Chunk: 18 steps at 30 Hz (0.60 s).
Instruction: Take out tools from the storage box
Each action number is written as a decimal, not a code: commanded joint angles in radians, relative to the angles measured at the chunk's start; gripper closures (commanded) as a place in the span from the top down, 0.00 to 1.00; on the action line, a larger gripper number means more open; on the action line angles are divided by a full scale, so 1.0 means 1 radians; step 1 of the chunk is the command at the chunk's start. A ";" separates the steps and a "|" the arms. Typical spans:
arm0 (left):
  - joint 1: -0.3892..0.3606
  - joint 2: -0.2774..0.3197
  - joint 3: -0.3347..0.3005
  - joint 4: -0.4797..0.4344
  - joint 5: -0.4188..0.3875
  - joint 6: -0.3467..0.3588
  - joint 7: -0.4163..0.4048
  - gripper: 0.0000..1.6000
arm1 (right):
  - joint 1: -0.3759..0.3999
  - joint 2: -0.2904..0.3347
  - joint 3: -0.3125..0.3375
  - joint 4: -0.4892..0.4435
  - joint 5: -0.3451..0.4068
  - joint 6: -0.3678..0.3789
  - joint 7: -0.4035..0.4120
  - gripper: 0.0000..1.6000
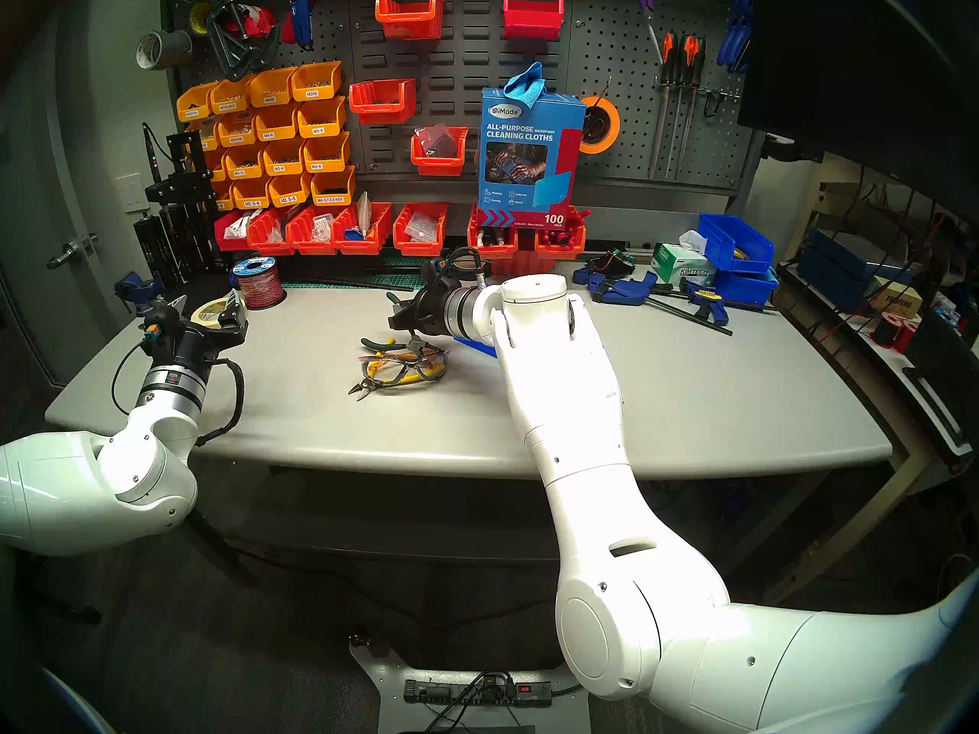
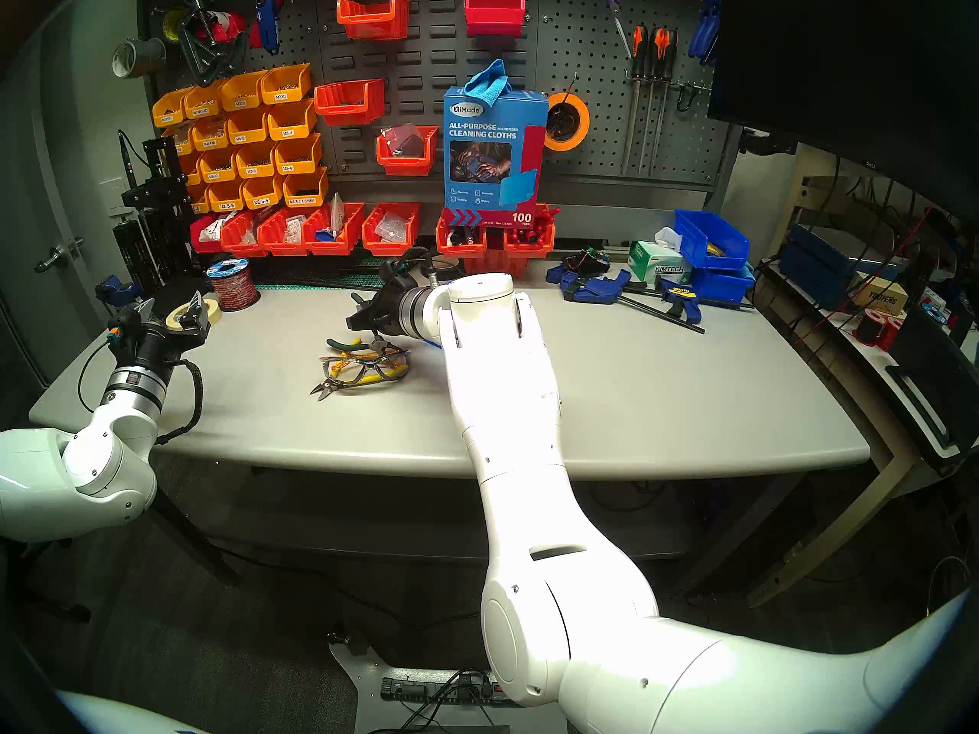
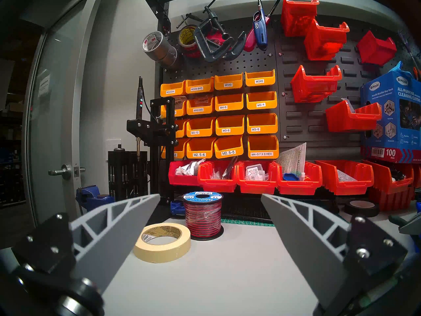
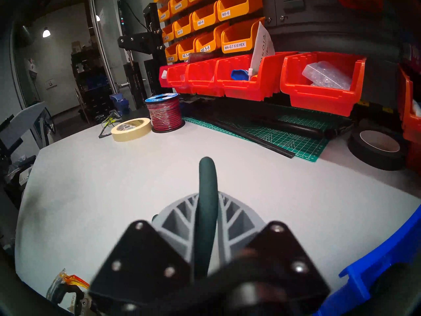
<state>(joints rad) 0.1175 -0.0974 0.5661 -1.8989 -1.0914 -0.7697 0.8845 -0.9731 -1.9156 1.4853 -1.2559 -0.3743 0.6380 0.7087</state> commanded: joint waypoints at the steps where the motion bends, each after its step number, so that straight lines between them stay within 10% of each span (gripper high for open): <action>1: -0.045 -0.003 0.005 -0.001 0.000 -0.004 0.001 1.00 | 0.021 0.006 0.008 0.006 0.001 -0.004 -0.001 0.52; 7: -0.061 -0.003 0.021 -0.002 -0.001 -0.005 0.000 1.00 | 0.024 0.008 0.012 0.013 0.000 -0.007 -0.004 0.99; 18: -0.091 -0.003 0.052 -0.003 -0.004 -0.006 -0.001 1.00 | 0.021 0.011 0.023 0.007 0.010 -0.032 -0.001 1.00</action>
<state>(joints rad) 0.0687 -0.0974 0.6164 -1.9008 -1.0951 -0.7721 0.8841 -0.9615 -1.9008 1.5036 -1.2370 -0.3770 0.6273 0.6988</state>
